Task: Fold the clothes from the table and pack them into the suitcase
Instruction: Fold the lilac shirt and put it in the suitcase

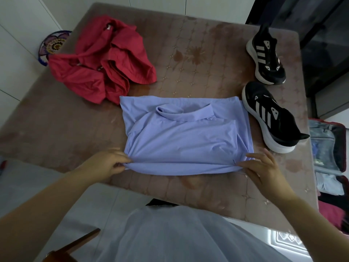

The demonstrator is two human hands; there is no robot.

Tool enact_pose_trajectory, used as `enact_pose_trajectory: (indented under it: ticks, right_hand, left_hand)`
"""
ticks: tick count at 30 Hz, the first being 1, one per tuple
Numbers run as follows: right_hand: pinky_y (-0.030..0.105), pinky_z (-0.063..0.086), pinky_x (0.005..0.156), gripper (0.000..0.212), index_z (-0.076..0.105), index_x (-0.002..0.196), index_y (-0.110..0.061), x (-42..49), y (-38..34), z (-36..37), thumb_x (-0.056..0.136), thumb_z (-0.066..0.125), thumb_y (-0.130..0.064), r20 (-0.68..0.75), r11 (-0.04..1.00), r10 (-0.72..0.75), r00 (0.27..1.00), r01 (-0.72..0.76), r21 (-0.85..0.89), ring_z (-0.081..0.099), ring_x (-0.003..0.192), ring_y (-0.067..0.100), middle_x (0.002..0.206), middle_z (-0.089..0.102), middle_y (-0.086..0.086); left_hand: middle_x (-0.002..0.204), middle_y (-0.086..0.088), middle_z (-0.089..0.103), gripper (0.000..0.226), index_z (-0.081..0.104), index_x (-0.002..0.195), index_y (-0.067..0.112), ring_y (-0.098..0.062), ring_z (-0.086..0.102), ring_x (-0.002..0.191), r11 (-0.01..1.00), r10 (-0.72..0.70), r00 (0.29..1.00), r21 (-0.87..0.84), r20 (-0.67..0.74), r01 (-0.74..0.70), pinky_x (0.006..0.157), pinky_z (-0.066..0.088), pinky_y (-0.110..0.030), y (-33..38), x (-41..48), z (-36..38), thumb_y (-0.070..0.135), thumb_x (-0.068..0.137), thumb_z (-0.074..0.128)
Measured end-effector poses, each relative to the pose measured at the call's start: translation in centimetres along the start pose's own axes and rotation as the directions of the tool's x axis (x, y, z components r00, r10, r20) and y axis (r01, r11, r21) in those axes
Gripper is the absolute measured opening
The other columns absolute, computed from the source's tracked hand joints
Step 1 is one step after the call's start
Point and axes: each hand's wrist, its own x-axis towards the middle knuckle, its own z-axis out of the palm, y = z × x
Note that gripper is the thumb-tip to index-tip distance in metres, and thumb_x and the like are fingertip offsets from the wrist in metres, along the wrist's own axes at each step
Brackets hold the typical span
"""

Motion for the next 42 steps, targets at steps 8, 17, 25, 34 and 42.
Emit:
enact_pose_trajectory:
  ticks: [8, 17, 25, 34, 42]
  right_hand:
    - [0.011, 0.04, 0.07, 0.017, 0.07, 0.094, -0.039, 3.9, 0.2, -3.8, 0.083, 0.07, -0.026, 0.535, 0.986, 0.04, 0.844, -0.12, 0.114, 0.056, 0.07, -0.001, 0.076, 0.063, -0.019]
    - [0.011, 0.032, 0.075, 0.022, 0.073, 0.077, -0.036, 2.0, 1.0, -0.6, 0.063, 0.083, -0.023, 0.4, 0.999, 0.028, 0.916, -0.036, 0.014, 0.053, 0.072, 0.0, 0.066, 0.063, -0.026]
    - [0.019, 0.038, 0.08, 0.058, 0.075, 0.088, -0.012, 0.7, -0.9, -0.8, 0.096, 0.034, -0.053, 0.038, 0.974, 0.151, 0.988, -0.155, 0.168, 0.054, 0.074, 0.009, 0.077, 0.068, -0.005]
    - [0.031, 0.031, 0.096, 0.055, 0.076, 0.079, -0.026, -3.0, -0.5, -0.6, 0.099, 0.03, -0.049, 0.163, 0.999, 0.007, 0.987, 0.0, -0.042, 0.05, 0.083, 0.009, 0.077, 0.067, -0.009]
    - [0.041, 0.047, 0.088, 0.043, 0.057, 0.122, -0.017, -4.8, -3.2, 0.6, 0.086, 0.059, -0.042, 0.048, 0.87, 0.483, 0.874, -0.486, 0.089, 0.056, 0.101, 0.03, 0.118, 0.053, 0.005]
  left_hand:
    - [0.047, 0.02, 0.05, 0.03, 0.06, 0.059, 0.025, 0.007, 0.045, 0.051, 0.828, -0.191, 0.703, -0.272, 0.685, 0.49, 0.056, 0.036, -0.012, 0.6, 3.4, -4.2, 0.001, 0.078, 0.064]
    - [0.055, 0.011, 0.056, 0.009, 0.066, 0.075, 0.014, 0.002, 0.048, 0.052, 0.923, -0.208, 0.705, -0.102, 0.678, 0.371, 0.056, 0.036, -0.012, 1.0, 4.3, -2.2, 0.011, 0.076, 0.057]
    - [0.097, 0.019, 0.063, 0.039, 0.059, 0.095, 0.054, -0.005, 0.061, 0.088, 0.833, -0.339, 0.877, -0.325, 0.341, 0.448, 0.076, 0.045, -0.018, -0.3, 4.8, -3.1, 0.02, 0.079, 0.068]
    - [0.07, 0.013, 0.069, 0.023, 0.066, 0.065, 0.054, 0.005, 0.057, 0.065, 0.823, -0.286, 0.741, -0.24, 0.608, 0.515, 0.067, 0.048, -0.023, 1.5, 2.1, -3.3, 0.032, 0.061, 0.065]
    - [0.087, 0.032, 0.063, 0.02, 0.058, 0.082, 0.049, 0.011, 0.057, 0.087, 0.886, -0.285, 0.709, -0.104, 0.645, 0.451, 0.075, 0.044, -0.007, 4.8, 3.6, -3.1, 0.059, 0.07, 0.07]
